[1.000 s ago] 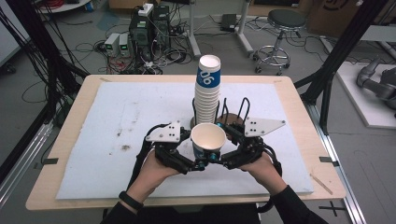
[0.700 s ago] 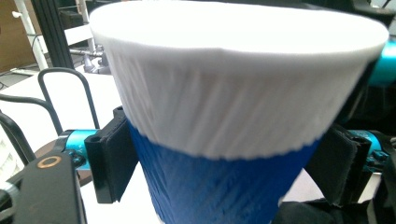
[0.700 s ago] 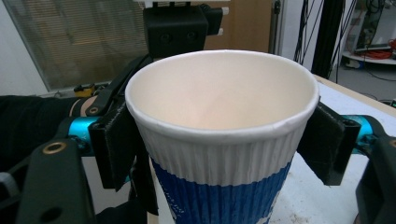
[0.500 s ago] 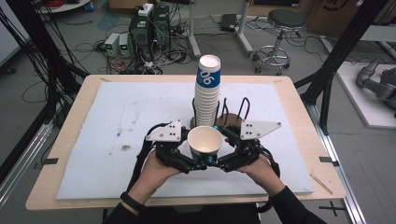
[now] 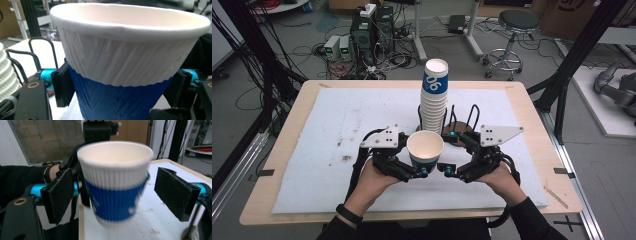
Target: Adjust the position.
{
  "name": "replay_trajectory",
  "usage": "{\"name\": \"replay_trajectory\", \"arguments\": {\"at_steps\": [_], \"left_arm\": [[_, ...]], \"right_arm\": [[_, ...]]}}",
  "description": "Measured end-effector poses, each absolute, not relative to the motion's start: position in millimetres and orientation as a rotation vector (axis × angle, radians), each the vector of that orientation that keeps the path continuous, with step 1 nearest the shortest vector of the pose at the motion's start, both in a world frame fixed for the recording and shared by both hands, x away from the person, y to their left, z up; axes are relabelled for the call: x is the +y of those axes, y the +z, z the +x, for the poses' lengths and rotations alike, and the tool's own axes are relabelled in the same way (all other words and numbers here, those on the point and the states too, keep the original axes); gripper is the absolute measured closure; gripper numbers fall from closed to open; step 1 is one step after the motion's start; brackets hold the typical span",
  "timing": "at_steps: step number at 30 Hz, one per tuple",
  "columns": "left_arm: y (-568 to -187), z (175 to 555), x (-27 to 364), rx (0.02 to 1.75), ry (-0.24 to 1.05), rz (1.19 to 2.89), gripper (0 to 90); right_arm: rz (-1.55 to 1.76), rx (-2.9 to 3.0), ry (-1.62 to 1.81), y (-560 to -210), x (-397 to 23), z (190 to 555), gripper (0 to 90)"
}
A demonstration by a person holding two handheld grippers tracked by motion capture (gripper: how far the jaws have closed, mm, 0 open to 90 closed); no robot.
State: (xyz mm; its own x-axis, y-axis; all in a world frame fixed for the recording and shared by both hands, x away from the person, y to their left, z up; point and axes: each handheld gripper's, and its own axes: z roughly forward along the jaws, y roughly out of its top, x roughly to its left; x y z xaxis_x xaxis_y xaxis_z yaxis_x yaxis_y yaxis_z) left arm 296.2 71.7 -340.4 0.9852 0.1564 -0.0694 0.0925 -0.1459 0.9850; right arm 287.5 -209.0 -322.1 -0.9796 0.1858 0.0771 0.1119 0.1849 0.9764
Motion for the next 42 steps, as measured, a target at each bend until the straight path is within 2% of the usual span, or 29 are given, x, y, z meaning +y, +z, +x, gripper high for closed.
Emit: {"name": "replay_trajectory", "arguments": {"at_steps": [5,18,21,23,29,35,38,42], "left_arm": [[-334.3,296.4,76.6,0.196,0.062,1.688,24.5],[-333.5,291.2,67.5,0.185,0.055,1.682,24.5],[-335.5,291.1,65.4,0.186,0.048,1.676,24.3],[-336.4,292.2,65.8,0.193,0.045,1.679,23.7],[-329.7,290.9,67.6,0.211,0.063,1.669,16.9],[-325.2,288.5,68.4,0.2,0.082,1.662,17.2],[-325.3,287.9,68.3,0.194,0.078,1.658,21.6],[-325.9,288.0,67.6,0.187,0.084,1.661,22.5]], "right_arm": [[0.324,2.415,1.885,-333.6,-211.2,292.5,16.8],[0.327,2.463,1.871,-354.1,-181.6,289.5,17.1],[0.306,2.448,1.865,-355.8,-178.3,287.3,29.1],[0.3,2.435,1.86,-357.2,-178.3,287.5,29.7],[0.287,2.431,1.863,-356.2,-180.8,287.9,30.1],[0.281,2.449,1.868,-357.3,-179.5,287.4,30.2],[0.281,2.443,1.867,-357.1,-180.0,287.8,29.9],[0.316,2.424,1.918,-354.5,-179.5,287.1,20.5]]}}
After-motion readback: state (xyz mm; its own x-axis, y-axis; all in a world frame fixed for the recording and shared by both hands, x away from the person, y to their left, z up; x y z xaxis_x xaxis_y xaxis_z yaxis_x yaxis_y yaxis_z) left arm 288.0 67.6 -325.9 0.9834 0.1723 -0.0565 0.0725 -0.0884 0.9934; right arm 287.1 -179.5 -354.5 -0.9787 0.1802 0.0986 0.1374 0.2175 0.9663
